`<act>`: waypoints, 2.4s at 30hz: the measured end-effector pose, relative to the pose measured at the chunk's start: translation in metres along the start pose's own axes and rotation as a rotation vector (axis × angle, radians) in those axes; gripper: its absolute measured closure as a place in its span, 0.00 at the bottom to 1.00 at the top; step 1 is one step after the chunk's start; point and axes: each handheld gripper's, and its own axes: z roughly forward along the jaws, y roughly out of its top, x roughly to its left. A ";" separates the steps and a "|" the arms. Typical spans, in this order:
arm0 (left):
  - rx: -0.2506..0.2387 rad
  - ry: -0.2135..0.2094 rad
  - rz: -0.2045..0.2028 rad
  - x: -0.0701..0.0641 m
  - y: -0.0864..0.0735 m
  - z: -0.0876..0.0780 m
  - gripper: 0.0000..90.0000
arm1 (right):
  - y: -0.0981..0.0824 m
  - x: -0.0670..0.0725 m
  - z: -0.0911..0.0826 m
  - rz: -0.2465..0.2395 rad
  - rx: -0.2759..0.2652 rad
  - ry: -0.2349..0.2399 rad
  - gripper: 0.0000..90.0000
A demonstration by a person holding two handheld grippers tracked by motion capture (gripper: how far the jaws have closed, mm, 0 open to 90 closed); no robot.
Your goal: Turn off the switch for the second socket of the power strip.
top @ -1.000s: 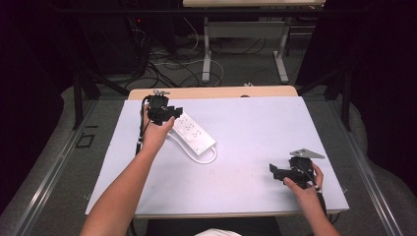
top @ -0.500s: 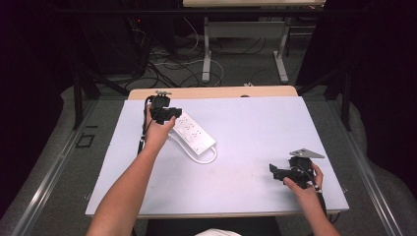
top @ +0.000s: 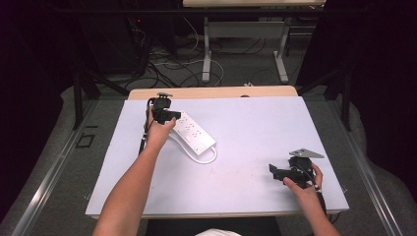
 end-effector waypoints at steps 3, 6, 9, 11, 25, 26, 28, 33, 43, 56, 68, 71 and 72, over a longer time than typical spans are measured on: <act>0.021 0.006 -0.002 0.002 0.000 0.003 0.83 | 0.000 -0.001 0.000 -0.002 -0.001 0.001 0.09; 0.045 -0.002 -0.007 0.002 -0.001 0.004 0.84 | 0.000 -0.001 0.000 -0.003 0.000 0.001 0.09; 0.049 0.001 -0.012 0.002 -0.002 0.007 0.84 | 0.000 -0.001 0.000 -0.007 0.002 0.004 0.09; 0.066 -0.004 -0.014 0.002 -0.002 0.009 0.84 | 0.000 -0.001 0.000 -0.008 0.001 0.004 0.09; 0.133 -0.002 -0.012 0.003 -0.006 0.017 0.86 | 0.000 -0.001 0.000 -0.008 0.002 0.006 0.10; 0.137 -0.004 -0.017 0.003 -0.006 0.018 0.86 | 0.000 -0.001 0.000 -0.008 0.003 0.006 0.10; 0.139 -0.002 -0.016 0.002 -0.006 0.018 0.86 | 0.000 -0.001 0.000 -0.008 0.003 0.006 0.10; 0.157 -0.010 -0.015 0.002 -0.007 0.020 0.87 | 0.000 -0.001 0.000 -0.009 0.003 0.007 0.10; 0.167 -0.014 -0.004 0.001 -0.011 0.026 0.88 | 0.000 -0.001 0.000 -0.009 0.004 0.007 0.10; 0.180 -0.016 -0.009 0.001 -0.013 0.028 0.92 | 0.000 -0.001 0.001 -0.008 0.006 0.008 0.11; 0.183 -0.016 -0.013 0.003 -0.016 0.031 0.96 | 0.000 -0.001 0.001 -0.010 0.006 0.009 0.11; 0.188 -0.015 -0.011 0.003 -0.016 0.031 0.96 | 0.000 -0.001 0.001 -0.012 0.004 0.010 0.11; 0.187 -0.016 -0.011 0.003 -0.016 0.031 0.96 | 0.000 -0.001 0.001 -0.012 0.005 0.010 0.11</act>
